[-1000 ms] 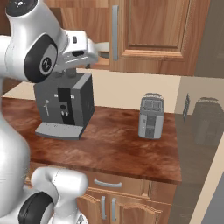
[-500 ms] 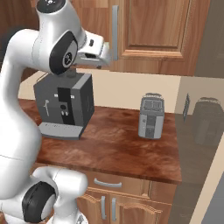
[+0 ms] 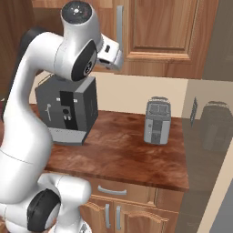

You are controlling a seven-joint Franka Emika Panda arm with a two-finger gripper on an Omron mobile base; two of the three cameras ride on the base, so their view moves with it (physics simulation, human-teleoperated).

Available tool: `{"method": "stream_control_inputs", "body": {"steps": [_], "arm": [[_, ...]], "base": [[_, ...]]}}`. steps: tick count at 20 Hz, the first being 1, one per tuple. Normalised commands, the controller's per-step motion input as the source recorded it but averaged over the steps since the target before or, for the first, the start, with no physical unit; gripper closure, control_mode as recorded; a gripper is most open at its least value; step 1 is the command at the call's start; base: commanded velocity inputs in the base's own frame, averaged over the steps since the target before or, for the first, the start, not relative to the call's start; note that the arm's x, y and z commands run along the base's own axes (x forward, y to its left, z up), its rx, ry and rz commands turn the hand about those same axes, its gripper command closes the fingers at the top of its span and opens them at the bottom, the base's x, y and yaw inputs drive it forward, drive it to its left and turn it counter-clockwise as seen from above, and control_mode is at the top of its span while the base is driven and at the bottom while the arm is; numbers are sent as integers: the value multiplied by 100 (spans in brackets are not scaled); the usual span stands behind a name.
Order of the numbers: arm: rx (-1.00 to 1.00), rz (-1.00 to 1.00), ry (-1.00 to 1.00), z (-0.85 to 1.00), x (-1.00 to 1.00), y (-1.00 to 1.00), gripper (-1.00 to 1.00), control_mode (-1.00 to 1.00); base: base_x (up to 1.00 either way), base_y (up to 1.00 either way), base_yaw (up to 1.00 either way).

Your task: Move the bowls from the cabinet to the plates on the dining table.

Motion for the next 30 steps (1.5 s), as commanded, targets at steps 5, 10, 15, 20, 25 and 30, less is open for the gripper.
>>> {"method": "stream_control_inputs", "body": {"steps": [5,10,15,20,25,30], "arm": [[0,0,-22,0,4,0,-100,-100],[0,0,-21,0,0,0,-100,-100],[0,2,-5,2,8,-5,-100,-100],[0,0,3,7,32,-8,-100,-100],[1,0,8,16,47,-3,-100,-100],[11,-2,4,2,50,-1,-100,-100]], "base": [[0,0,0],[0,0,0],[0,0,0],[0,0,0],[0,0,0],[0,0,0]]}}
